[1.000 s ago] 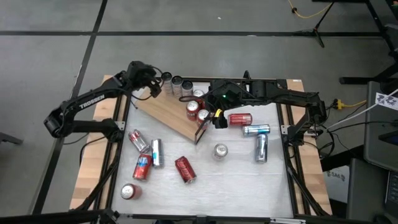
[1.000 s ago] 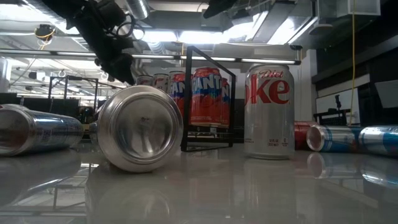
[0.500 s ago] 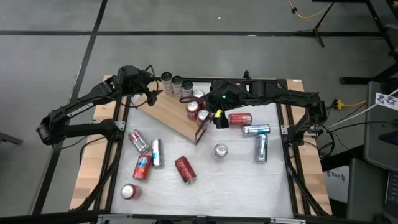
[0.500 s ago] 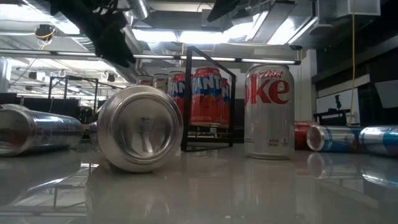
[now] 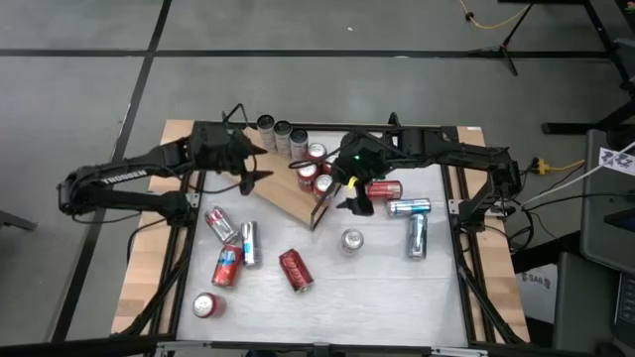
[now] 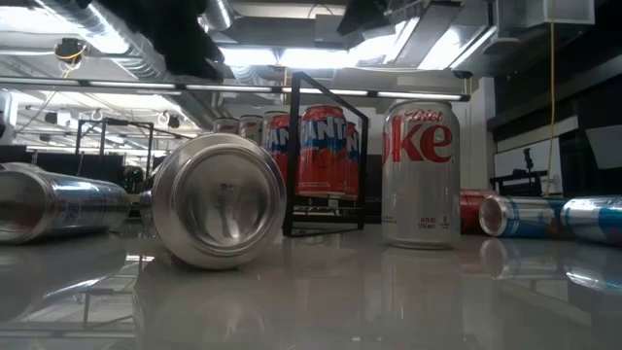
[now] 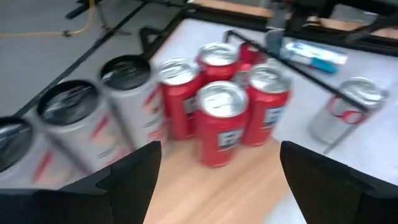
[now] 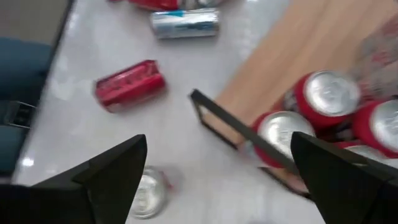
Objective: Pick and place cans onto a shelf
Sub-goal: Put the top red soda can on the shelf and align with the other red soda can
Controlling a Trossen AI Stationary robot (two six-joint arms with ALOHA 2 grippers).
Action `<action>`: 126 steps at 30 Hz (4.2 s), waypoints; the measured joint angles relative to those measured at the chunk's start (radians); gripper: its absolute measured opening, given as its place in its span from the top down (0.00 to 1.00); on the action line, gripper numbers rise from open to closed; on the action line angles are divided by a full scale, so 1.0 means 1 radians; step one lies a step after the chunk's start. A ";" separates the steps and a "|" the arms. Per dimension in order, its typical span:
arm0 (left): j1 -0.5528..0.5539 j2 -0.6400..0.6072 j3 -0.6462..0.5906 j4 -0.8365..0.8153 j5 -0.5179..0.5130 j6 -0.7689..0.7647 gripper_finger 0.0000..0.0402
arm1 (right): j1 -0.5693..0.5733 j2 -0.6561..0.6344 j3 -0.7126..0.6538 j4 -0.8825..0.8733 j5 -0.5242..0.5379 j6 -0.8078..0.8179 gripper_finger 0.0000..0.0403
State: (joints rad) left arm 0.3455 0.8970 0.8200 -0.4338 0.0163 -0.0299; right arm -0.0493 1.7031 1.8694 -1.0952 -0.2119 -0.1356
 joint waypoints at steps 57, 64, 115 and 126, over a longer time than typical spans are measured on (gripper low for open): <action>-0.717 0.023 0.000 -0.476 0.257 -1.680 0.20 | 0.186 0.000 0.000 -0.185 0.247 -0.081 0.03; -0.844 0.126 0.000 -0.551 0.190 -1.720 0.20 | 0.186 0.000 0.000 -0.181 0.246 -0.082 0.03; -0.980 0.600 0.001 -0.428 -0.086 -1.712 0.20 | 0.187 0.000 0.000 -0.178 0.246 -0.080 0.03; -0.980 0.603 0.000 -0.418 -0.133 -1.691 0.20 | 0.186 0.000 0.000 -0.178 0.246 -0.080 0.03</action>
State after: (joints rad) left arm -0.6342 1.4998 0.8200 -0.8520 -0.1169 -1.7205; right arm 0.1371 1.7031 1.8694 -1.2732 0.0341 -0.2157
